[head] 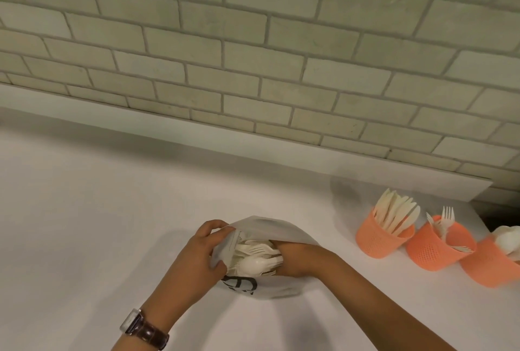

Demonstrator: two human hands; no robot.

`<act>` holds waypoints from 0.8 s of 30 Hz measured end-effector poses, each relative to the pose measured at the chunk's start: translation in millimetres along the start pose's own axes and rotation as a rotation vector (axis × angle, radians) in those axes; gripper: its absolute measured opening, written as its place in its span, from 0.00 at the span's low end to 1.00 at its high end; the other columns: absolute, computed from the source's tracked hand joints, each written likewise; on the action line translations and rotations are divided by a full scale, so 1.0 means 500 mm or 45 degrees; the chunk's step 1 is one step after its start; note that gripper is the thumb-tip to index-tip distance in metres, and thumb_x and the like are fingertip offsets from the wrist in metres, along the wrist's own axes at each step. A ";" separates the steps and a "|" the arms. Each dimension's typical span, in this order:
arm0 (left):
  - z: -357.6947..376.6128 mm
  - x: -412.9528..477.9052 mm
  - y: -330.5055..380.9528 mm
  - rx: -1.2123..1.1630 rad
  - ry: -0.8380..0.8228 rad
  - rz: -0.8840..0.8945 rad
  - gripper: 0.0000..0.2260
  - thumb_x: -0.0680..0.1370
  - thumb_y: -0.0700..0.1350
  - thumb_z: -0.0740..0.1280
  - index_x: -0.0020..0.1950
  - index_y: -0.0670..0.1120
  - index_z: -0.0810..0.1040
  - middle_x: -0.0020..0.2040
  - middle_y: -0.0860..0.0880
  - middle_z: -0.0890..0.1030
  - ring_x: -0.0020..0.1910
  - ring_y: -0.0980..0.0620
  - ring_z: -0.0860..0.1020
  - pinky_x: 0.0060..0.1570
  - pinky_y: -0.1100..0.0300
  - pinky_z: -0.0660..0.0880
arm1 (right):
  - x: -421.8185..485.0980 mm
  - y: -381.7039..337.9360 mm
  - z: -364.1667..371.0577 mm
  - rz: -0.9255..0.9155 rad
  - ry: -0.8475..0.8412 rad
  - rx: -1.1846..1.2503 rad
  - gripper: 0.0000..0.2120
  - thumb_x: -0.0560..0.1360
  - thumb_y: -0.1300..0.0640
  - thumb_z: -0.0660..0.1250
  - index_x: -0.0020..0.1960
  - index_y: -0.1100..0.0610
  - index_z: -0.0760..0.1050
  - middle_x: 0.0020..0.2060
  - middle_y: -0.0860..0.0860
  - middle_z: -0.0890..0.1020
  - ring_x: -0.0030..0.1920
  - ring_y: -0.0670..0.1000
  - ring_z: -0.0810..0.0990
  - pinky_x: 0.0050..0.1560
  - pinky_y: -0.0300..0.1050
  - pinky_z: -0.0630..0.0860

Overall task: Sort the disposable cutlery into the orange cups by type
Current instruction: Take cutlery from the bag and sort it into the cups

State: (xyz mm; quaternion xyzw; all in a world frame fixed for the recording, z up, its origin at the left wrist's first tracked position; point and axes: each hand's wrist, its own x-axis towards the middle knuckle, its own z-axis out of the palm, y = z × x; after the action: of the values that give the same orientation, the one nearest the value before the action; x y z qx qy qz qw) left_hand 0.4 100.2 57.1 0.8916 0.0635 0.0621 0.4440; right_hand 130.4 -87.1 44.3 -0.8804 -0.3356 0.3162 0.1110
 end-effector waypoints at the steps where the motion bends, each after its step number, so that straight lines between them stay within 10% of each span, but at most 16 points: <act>1: -0.001 -0.001 -0.001 -0.011 -0.004 0.007 0.27 0.69 0.34 0.67 0.62 0.59 0.71 0.59 0.68 0.65 0.47 0.65 0.73 0.39 0.74 0.71 | 0.002 0.001 0.002 0.012 0.026 0.003 0.20 0.71 0.50 0.67 0.62 0.48 0.69 0.55 0.47 0.77 0.56 0.50 0.75 0.52 0.38 0.67; 12: -0.011 -0.004 -0.005 -0.047 0.024 -0.010 0.28 0.70 0.31 0.66 0.60 0.60 0.71 0.58 0.66 0.67 0.45 0.67 0.72 0.37 0.76 0.70 | -0.015 0.009 -0.009 -0.027 0.042 0.037 0.21 0.74 0.55 0.65 0.66 0.48 0.68 0.60 0.47 0.77 0.58 0.50 0.75 0.52 0.39 0.68; 17: -0.009 -0.001 -0.018 -0.004 0.035 -0.100 0.29 0.70 0.34 0.67 0.66 0.59 0.69 0.60 0.60 0.69 0.41 0.59 0.74 0.39 0.73 0.72 | -0.039 -0.019 -0.039 -0.162 0.159 0.282 0.15 0.69 0.67 0.64 0.37 0.46 0.73 0.36 0.44 0.78 0.39 0.36 0.76 0.42 0.36 0.72; 24: -0.012 0.005 0.010 0.089 0.243 -0.055 0.20 0.70 0.39 0.72 0.45 0.66 0.73 0.60 0.57 0.70 0.52 0.53 0.73 0.48 0.65 0.68 | -0.147 -0.052 -0.081 -0.341 0.337 1.126 0.06 0.71 0.57 0.66 0.38 0.50 0.79 0.39 0.51 0.83 0.49 0.57 0.82 0.58 0.51 0.74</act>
State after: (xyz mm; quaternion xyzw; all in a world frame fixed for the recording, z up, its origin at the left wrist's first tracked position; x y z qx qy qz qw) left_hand 2.2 102.2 64.8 0.8951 0.1267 0.1349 0.4057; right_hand 100.2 -115.6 121.8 -0.7304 -0.2624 0.2969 0.5564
